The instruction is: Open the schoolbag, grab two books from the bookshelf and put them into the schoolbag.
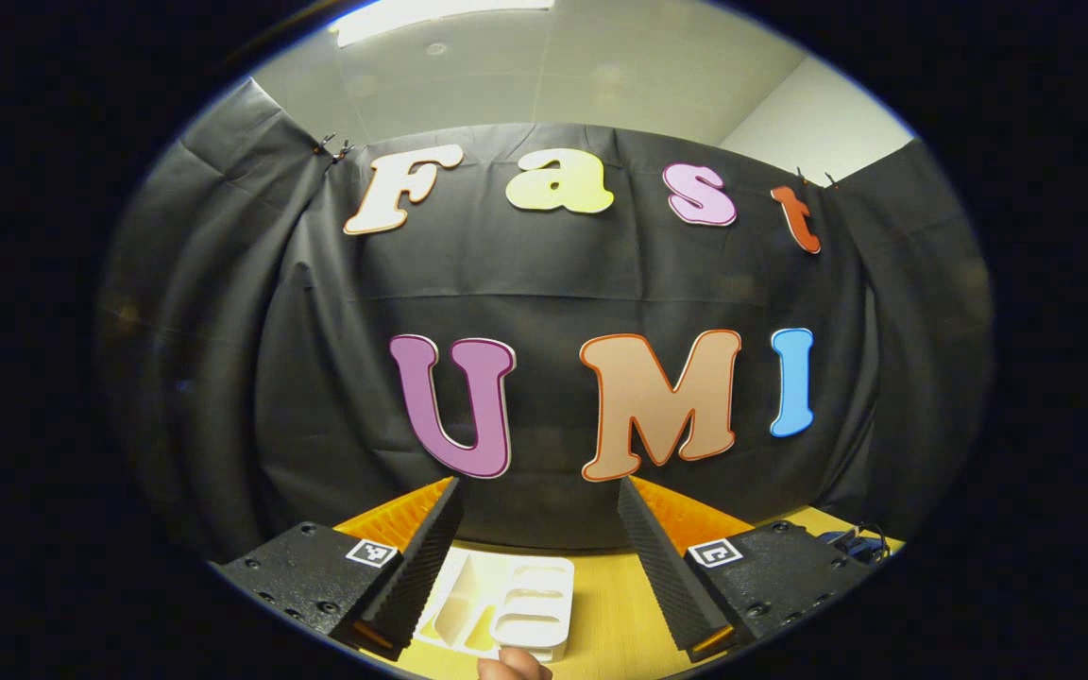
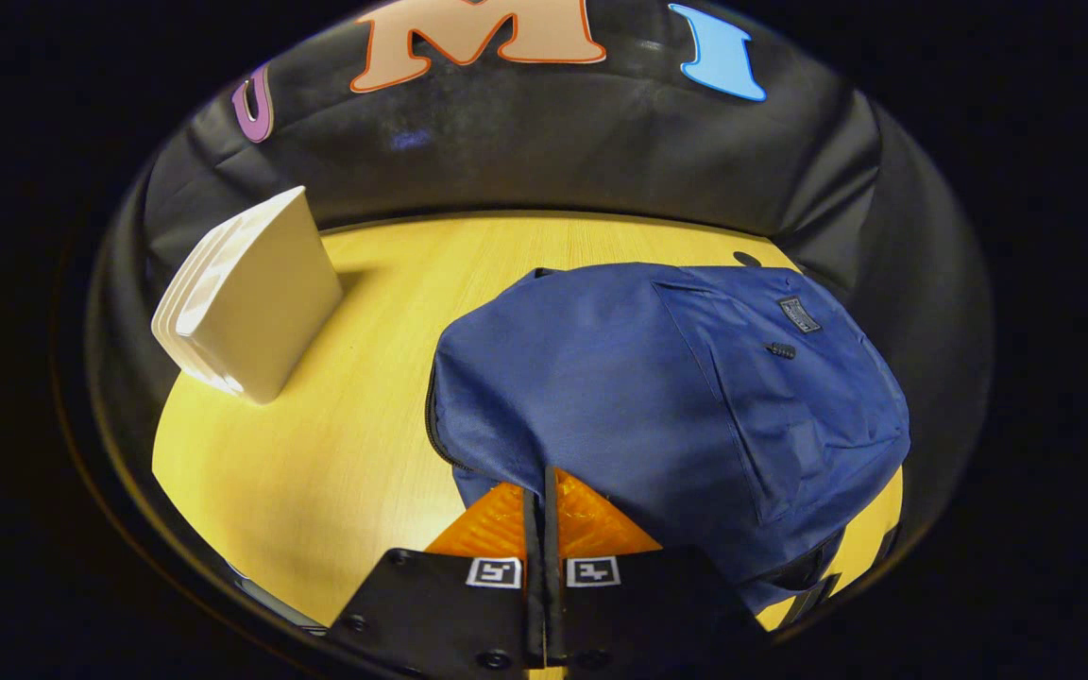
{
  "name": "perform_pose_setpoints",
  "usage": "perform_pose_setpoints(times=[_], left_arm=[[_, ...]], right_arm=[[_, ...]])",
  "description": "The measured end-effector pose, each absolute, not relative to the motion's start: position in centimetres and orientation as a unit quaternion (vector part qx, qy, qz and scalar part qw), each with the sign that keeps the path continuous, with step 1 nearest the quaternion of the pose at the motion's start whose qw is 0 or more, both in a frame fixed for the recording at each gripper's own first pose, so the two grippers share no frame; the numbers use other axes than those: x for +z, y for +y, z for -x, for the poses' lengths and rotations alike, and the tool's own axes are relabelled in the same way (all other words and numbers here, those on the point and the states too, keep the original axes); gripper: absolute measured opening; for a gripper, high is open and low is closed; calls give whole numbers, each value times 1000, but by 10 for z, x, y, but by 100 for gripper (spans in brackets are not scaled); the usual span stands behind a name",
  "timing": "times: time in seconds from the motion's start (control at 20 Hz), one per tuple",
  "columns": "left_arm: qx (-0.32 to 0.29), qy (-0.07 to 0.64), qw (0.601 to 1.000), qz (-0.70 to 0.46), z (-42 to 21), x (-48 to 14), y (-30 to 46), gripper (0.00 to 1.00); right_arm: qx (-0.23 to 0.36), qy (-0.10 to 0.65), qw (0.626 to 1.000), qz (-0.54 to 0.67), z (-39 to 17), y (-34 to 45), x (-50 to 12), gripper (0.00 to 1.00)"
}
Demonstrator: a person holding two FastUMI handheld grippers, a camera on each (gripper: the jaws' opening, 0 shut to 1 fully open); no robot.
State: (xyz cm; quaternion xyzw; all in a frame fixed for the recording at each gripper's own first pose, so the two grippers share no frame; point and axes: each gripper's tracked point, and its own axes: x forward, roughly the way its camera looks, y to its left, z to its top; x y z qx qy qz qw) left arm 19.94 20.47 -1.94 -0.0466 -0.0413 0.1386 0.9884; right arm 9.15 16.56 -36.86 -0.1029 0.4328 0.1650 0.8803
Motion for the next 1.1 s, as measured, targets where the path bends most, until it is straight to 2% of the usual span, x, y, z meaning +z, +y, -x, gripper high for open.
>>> perform_pose_setpoints(times=[0.05, 0.25, 0.35, 0.45, 0.5, 0.7, 0.8, 0.9, 1.05, 1.1], left_arm=[[139, -39, 988, 49, -200, -21, 205, 94], [137, -30, 988, 64, -199, -30, 204, 95], [138, -27, 988, 69, -199, -37, 205, 95], [138, -19, 988, 70, -199, -47, 207, 94], [137, -15, 988, 73, -200, -51, 207, 94], [134, 1, 988, 81, -205, -66, 206, 94], [132, 9, 988, 77, -207, -71, 203, 94], [127, 13, 989, 76, -208, -75, 200, 95], [123, 17, 990, 73, -209, -78, 199, 92], [121, 18, 990, 73, -209, -78, 197, 95]], right_arm=[[164, 432, 881, 102, -91, 165, -368, 9], [169, 432, 880, 100, -90, 168, -367, 17], [170, 430, 881, 99, -92, 168, -368, 33], [172, 419, 886, 97, -92, 171, -362, 34], [172, 413, 889, 97, -93, 173, -358, 40], [175, 382, 903, 87, -97, 176, -338, 86], [172, 378, 906, 78, -97, 176, -333, 92], [172, 382, 905, 70, -93, 181, -330, 90], [180, 377, 905, 80, -86, 184, -328, 97], [185, 377, 904, 81, -83, 188, -327, 99]])
